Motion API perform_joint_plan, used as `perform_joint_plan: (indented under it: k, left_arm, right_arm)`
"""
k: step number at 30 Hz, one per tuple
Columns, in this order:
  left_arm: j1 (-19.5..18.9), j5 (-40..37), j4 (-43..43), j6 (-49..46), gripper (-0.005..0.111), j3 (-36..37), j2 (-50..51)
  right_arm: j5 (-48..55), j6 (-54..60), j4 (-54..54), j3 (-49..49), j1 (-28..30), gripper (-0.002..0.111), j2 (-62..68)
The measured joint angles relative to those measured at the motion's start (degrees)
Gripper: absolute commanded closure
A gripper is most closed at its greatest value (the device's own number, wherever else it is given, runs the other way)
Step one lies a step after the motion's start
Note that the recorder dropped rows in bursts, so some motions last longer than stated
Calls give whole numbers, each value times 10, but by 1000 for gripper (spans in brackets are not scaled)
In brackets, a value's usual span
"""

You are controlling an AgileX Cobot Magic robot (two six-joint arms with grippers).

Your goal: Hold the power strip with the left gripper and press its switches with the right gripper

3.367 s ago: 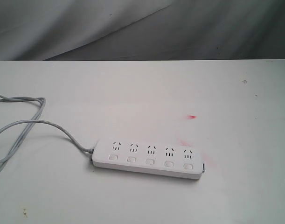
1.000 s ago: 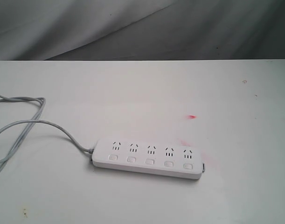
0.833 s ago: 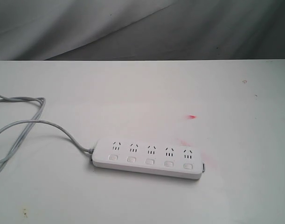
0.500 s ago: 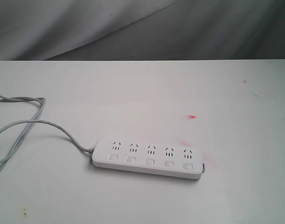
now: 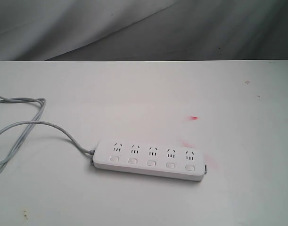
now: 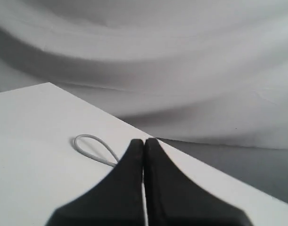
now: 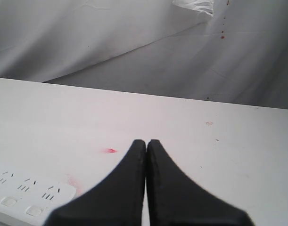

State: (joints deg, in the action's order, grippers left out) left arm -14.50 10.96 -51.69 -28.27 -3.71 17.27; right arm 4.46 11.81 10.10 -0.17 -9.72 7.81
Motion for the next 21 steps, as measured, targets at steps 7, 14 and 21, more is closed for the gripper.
perform_joint_plan:
  k: [7, 14, 21]
  left_arm:
    - [1, -87, 371, 116, 106, 13, 0]
    - [1, -157, 396, 148, 106, 19, -8]
    - [1, -211, 396, 215, 106, 34, -86]
  right_arm:
    - [0, 0, 0, 0, 0, 108, 0]
    - [0, 0, 0, 0, 0, 108, 0]
    - [0, 0, 0, 0, 0, 108, 0]
